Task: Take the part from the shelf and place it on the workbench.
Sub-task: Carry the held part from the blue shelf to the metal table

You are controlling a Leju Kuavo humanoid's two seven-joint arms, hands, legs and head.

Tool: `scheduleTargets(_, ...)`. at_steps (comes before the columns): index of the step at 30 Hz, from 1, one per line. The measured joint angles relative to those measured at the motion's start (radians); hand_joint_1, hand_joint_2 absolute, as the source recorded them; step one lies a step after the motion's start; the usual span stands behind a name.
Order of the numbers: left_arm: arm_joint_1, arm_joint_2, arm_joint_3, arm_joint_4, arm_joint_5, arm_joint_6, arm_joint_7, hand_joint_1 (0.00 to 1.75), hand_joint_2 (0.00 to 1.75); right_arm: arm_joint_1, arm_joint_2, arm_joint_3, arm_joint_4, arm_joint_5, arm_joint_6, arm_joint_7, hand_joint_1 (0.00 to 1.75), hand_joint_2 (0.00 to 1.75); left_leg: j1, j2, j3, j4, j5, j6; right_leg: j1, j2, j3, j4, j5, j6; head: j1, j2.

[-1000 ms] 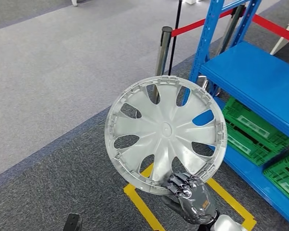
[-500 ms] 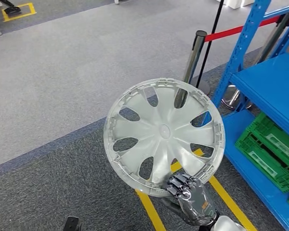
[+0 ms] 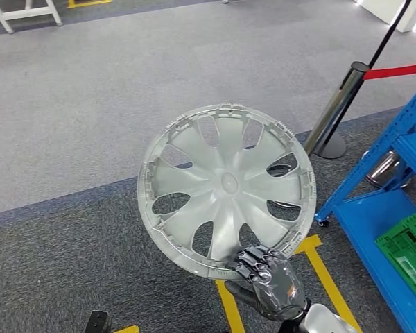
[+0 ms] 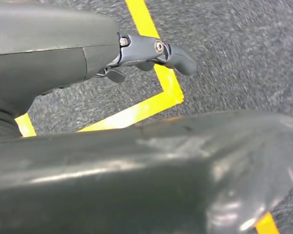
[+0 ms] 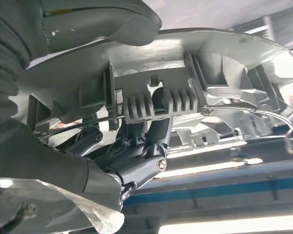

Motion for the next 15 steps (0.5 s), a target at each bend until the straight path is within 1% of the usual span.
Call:
scheduleTargets(1,0.0,0.0,0.001,0.0,0.002,-0.001,0.0,0.0,0.0,-0.003,0.003,0.0,0.001,-0.005,0.0,-0.006,1.75,1.75,0.001,-0.015,0.001,0.003,-0.002,-0.003,-0.003,0.012,0.024,-0.067,0.044,0.001,0.0,0.0)
scheduleTargets(2,-0.001,0.001,0.002,0.0,0.005,-0.001,0.0,0.0,0.0,-0.008,0.006,0.001,0.004,-0.011,0.0,-0.014,1.75,1.75,0.001,-0.028,0.0,0.008,-0.005,-0.008,-0.006,0.034,0.051,-0.131,0.074,0.002,0.0,0.0)
scheduleTargets(3,-0.001,0.001,0.003,0.0,0.008,-0.001,0.001,0.0,0.0,-0.015,0.01,0.001,0.006,-0.02,0.001,-0.024,1.75,1.75,0.002,-0.04,-0.003,0.013,-0.007,-0.014,-0.009,0.054,0.072,-0.177,0.09,0.002,0.0,0.0)
scheduleTargets(4,-0.001,0.002,0.006,0.0,0.012,0.0,0.003,0.0,0.0,-0.023,0.016,0.003,0.01,-0.03,0.004,-0.037,1.75,1.75,0.003,-0.051,-0.008,0.017,-0.006,-0.02,-0.009,0.069,0.084,-0.201,0.093,0.001,-0.001,0.0)
scheduleTargets(5,0.001,0.004,0.009,0.0,0.016,0.0,0.004,0.0,0.0,-0.034,0.024,0.005,0.017,-0.041,0.007,-0.05,1.75,1.75,0.004,-0.06,-0.013,0.018,-0.004,-0.027,-0.008,0.073,0.089,-0.205,0.088,-0.001,-0.001,0.0)
scheduleTargets(6,0.005,0.006,0.013,0.0,0.02,0.0,0.004,0.0,0.0,-0.046,0.033,0.008,0.024,-0.049,0.01,-0.061,1.75,1.75,0.007,-0.069,-0.016,0.018,-0.002,-0.032,-0.006,0.065,0.092,-0.206,0.089,-0.005,-0.002,0.0)
scheduleTargets(7,0.01,0.008,0.017,0.0,0.024,0.0,0.003,0.0,0.0,-0.057,0.043,0.01,0.033,-0.055,0.013,-0.069,1.75,1.75,0.008,-0.066,-0.017,0.02,-0.003,-0.036,-0.005,0.055,0.094,-0.209,0.091,-0.011,-0.001,0.0)
scheduleTargets(8,0.014,0.011,0.021,0.0,0.026,-0.002,0.001,0.0,0.0,-0.067,0.052,0.012,0.041,-0.058,0.015,-0.074,1.75,1.75,0.007,-0.048,-0.022,0.032,-0.011,-0.041,-0.004,0.043,0.099,-0.212,0.092,-0.018,-0.004,0.0)
scheduleTargets(9,0.017,0.013,0.024,0.0,0.028,-0.003,-0.001,0.0,0.0,-0.074,0.062,0.013,0.048,-0.06,0.015,-0.076,1.75,1.75,0.006,-0.021,-0.036,0.061,-0.028,-0.045,-0.004,0.029,0.103,-0.216,0.092,-0.025,-0.007,0.0)
scheduleTargets(10,0.017,0.014,0.026,0.0,0.029,-0.003,-0.002,0.0,0.0,-0.078,0.069,0.014,0.054,-0.061,0.015,-0.077,1.75,1.75,0.005,0.012,-0.06,0.112,-0.054,-0.049,-0.002,0.013,0.107,-0.218,0.09,-0.032,-0.01,0.0)
scheduleTargets(11,0.017,0.014,0.027,0.0,0.03,-0.004,-0.003,0.0,0.0,-0.081,0.074,0.016,0.059,-0.061,0.015,-0.078,1.75,1.75,0.005,0.035,-0.092,0.179,-0.084,-0.053,0.001,-0.004,0.11,-0.218,0.088,-0.037,-0.013,0.0)
scheduleTargets(12,0.018,0.014,0.027,0.0,0.03,-0.004,-0.004,0.0,0.0,-0.083,0.078,0.016,0.064,-0.062,0.015,-0.079,1.75,1.75,0.007,0.045,-0.125,0.245,-0.109,-0.055,0.004,-0.021,0.111,-0.218,0.085,-0.04,-0.014,0.0)
scheduleTargets(13,0.02,0.014,0.028,0.0,0.03,-0.004,-0.004,0.0,0.0,-0.085,0.08,0.018,0.069,-0.062,0.015,-0.079,1.75,1.75,0.009,0.049,-0.149,0.29,-0.12,-0.056,0.006,-0.036,0.113,-0.218,0.083,-0.041,-0.014,0.0)
scheduleTargets(14,0.022,0.014,0.029,0.0,0.03,-0.004,-0.004,0.0,0.0,-0.086,0.082,0.019,0.073,-0.062,0.015,-0.08,1.75,1.75,0.01,0.05,-0.155,0.3,-0.112,-0.056,0.008,-0.05,0.115,-0.218,0.08,-0.042,-0.014,0.0)
scheduleTargets(15,0.024,0.015,0.03,0.0,0.03,-0.004,-0.004,0.0,0.0,-0.088,0.084,0.021,0.077,-0.062,0.015,-0.081,1.75,1.75,0.01,0.053,-0.14,0.269,-0.085,-0.054,0.009,-0.063,0.119,-0.218,0.077,-0.042,-0.014,0.0)
